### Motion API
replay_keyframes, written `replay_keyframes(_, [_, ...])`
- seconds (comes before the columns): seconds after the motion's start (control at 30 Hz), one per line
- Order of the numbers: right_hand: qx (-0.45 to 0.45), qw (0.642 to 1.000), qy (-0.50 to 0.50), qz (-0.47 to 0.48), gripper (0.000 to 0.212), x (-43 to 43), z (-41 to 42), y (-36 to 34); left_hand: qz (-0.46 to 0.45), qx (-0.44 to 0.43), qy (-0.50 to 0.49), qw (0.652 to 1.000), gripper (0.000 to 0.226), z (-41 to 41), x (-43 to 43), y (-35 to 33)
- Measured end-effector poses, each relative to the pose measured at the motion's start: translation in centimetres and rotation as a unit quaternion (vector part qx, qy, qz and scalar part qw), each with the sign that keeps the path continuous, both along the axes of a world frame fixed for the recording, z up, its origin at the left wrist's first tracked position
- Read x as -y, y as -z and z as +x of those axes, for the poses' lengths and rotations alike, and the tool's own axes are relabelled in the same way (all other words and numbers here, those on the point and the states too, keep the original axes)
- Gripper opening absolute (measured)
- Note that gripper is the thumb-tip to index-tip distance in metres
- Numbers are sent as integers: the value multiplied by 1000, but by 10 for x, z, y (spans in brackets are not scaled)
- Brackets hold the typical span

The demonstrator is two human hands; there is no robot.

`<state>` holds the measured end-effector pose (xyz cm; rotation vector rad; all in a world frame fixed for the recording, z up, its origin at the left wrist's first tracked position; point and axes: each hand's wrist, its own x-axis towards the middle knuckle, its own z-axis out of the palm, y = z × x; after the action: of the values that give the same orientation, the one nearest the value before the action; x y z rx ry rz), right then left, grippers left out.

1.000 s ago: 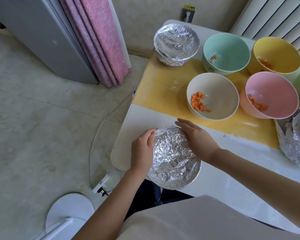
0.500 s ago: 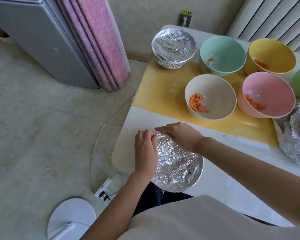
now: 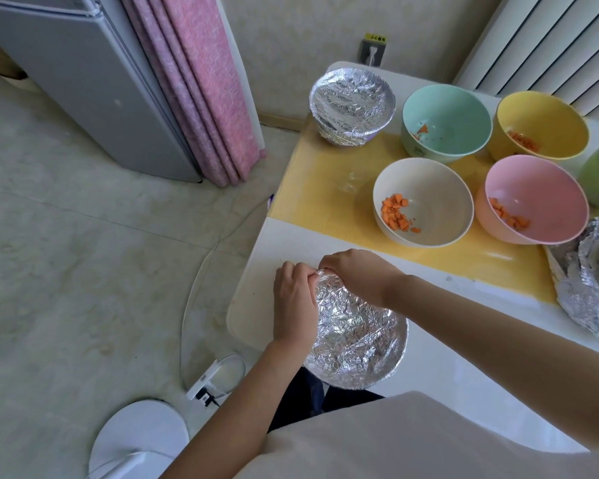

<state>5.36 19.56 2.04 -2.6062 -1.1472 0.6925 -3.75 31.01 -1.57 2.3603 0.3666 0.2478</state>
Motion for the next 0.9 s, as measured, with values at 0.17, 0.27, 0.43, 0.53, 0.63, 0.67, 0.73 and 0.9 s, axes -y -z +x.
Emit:
replay_keyframes(0.17, [-12, 1000, -11, -2, 28, -2, 0, -3, 8, 11, 7, 1000, 34, -1, 1, 1])
replay_keyframes(0.27, [13, 1000, -3, -5, 38, -1, 0, 0, 10, 13, 8, 1000, 34, 0, 0, 1])
replay_keyframes(0.43, [-39, 999, 1, 28, 29, 11, 0, 2, 30, 23, 26, 999, 31, -1, 3, -1])
replay_keyframes(0.53, [-78, 997, 10, 20, 40, 23, 4, 1, 44, 23, 30, 998, 28, -1, 4, -2])
replay_keyframes(0.63, [-69, 997, 28, 6, 60, 29, 4, -3, 51, 16, 34, 998, 24, 0, 7, -3])
replay_keyframes(0.67, [-64, 997, 30, 7, 64, 29, 2, -5, 56, 13, 35, 998, 21, 0, 7, -4])
replay_keyframes(0.73, [-39, 999, 22, 3, 66, 26, -2, -6, 66, 3, 40, 997, 19, -2, 8, -4])
replay_keyframes(0.9, [-32, 999, 22, -11, 60, 25, -6, -4, 61, -13, 47, 997, 9, -3, 6, -6])
